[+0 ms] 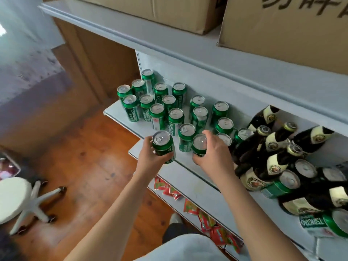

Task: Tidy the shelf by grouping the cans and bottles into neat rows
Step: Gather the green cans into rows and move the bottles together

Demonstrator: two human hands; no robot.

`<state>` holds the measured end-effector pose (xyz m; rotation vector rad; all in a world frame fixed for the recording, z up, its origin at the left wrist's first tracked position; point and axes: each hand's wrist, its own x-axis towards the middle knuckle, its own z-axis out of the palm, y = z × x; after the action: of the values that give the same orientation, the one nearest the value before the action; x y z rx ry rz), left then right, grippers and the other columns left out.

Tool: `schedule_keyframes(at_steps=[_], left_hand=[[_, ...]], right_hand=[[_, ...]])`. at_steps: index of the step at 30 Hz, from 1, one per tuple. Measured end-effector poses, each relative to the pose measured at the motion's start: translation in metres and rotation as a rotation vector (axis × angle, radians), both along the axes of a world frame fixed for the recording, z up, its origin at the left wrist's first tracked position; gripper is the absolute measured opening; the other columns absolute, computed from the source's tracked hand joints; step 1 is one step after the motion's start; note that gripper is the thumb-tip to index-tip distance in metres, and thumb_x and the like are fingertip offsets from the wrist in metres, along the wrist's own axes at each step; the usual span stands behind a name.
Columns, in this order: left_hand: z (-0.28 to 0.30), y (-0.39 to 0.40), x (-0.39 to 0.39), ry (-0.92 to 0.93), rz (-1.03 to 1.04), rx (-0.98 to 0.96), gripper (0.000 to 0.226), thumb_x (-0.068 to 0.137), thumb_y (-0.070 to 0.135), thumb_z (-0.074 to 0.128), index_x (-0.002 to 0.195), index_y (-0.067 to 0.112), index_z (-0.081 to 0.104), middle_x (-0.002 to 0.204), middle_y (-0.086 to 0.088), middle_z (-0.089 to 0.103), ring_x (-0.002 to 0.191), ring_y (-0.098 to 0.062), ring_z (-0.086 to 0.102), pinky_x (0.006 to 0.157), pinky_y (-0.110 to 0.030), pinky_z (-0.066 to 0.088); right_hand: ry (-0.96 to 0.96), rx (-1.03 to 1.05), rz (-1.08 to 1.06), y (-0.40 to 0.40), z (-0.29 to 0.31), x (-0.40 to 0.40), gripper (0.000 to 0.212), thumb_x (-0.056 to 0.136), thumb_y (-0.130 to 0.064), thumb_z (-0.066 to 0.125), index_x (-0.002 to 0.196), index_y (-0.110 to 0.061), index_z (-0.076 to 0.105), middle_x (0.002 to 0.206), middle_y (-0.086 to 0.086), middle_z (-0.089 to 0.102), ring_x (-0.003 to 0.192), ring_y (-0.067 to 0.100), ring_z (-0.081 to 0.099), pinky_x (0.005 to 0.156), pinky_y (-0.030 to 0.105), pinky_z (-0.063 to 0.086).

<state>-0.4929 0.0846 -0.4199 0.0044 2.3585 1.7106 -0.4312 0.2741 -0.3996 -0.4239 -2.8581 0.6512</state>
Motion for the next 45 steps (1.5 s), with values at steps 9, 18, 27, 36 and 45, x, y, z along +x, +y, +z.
schedule_keyframes(at_steps=[9,18,27,36,45], left_hand=[[-0.035,0.008,-0.097,0.041,-0.071,-0.216,0.077,0.067,0.018,0.089,0.133,0.025,0.049,0.128,-0.004,0.051,0.11,-0.02,0.057,0.097,-0.039,0.051],[-0.045,0.017,-0.113,0.135,-0.122,-0.214,0.068,0.071,0.024,0.087,0.119,0.023,0.039,0.115,0.005,0.054,0.106,-0.018,0.054,0.087,-0.032,0.049],[-0.016,0.002,-0.097,0.489,-0.286,-0.569,0.076,0.074,0.023,0.076,0.137,0.011,0.035,0.133,-0.017,0.036,0.118,-0.034,0.034,0.106,-0.044,0.031],[0.018,0.048,0.017,0.527,-1.096,-0.039,0.032,0.094,0.037,0.052,0.123,0.023,0.054,0.11,0.009,0.055,0.097,-0.006,0.058,0.082,-0.037,0.052],[0.011,0.097,0.173,0.378,-1.505,0.087,0.038,0.097,0.041,0.052,0.133,0.032,0.046,0.123,0.014,0.052,0.113,0.0,0.053,0.087,-0.017,0.048]], right_hand=[[-0.1,0.076,-0.026,0.0,-0.015,-0.054,0.074,0.079,-0.036,0.078,0.137,-0.011,0.041,0.136,0.006,0.045,0.122,0.021,0.05,0.098,0.028,0.047],[-0.161,0.405,-0.281,0.0,-0.008,-0.083,0.073,0.074,-0.037,0.081,0.137,-0.021,0.049,0.12,0.003,0.057,0.109,0.025,0.048,0.091,0.036,0.04],[0.085,0.306,-0.445,-0.026,0.003,-0.07,0.054,0.081,-0.007,0.07,0.133,-0.009,0.056,0.127,0.013,0.058,0.117,0.032,0.054,0.098,0.044,0.047],[0.74,0.149,-0.682,-0.045,0.074,0.047,0.039,0.099,-0.02,0.053,0.133,-0.002,0.054,0.125,0.009,0.059,0.118,0.021,0.056,0.101,0.031,0.045],[0.73,-0.043,-1.29,-0.047,0.051,0.252,0.05,0.102,-0.046,0.037,0.148,-0.028,0.034,0.148,-0.013,0.039,0.138,0.005,0.035,0.111,0.043,0.037]])
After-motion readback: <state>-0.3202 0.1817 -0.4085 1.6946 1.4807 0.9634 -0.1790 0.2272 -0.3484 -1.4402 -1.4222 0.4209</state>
